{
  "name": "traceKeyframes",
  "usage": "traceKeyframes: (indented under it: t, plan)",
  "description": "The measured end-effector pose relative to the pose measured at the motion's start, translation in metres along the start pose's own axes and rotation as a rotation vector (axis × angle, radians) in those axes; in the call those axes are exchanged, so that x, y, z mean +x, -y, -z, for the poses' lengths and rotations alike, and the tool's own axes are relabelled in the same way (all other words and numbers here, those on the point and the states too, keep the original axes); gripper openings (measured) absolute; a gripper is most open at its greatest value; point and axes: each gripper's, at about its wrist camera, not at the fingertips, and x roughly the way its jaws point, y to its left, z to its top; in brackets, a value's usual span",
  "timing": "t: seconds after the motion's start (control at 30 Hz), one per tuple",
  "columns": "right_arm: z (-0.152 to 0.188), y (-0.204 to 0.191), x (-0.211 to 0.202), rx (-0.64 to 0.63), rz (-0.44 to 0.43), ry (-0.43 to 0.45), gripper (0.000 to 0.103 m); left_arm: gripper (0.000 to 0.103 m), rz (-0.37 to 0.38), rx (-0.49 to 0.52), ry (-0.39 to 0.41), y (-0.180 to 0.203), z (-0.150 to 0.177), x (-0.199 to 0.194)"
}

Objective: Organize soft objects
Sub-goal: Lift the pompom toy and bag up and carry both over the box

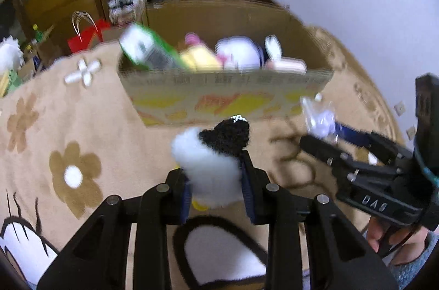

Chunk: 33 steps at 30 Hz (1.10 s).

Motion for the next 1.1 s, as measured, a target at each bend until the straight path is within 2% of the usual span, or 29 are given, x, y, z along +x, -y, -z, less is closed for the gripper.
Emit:
traceKeyframes:
  t: [0.2, 0.37, 0.57, 0.7, 1.1]
  plan:
    - [-0.009, -0.006, -0.026, -0.019, -0.026, 0.097, 0.07, 0.03, -0.063, 0.02, 0.235, 0.005, -0.024, -0.035]
    - [-0.022, -0.012, -0.048, -0.034, -0.029, 0.196, 0.07, 0.03, -0.092, 0.034, 0.344, 0.001, -0.038, -0.05]
    - [-0.038, -0.014, -0.062, -0.052, -0.024, 0.29, 0.07, 0.031, -0.085, 0.056, 0.39, 0.004, -0.055, -0.046]
    - [-0.048, -0.017, -0.065, -0.067, -0.016, 0.321, 0.07, 0.031, -0.08, 0.078, 0.406, 0.008, -0.064, -0.04]
    - [-0.075, -0.019, -0.059, -0.079, -0.012, 0.4, 0.07, 0.032, -0.062, 0.097, 0.397, 0.008, -0.085, -0.024]
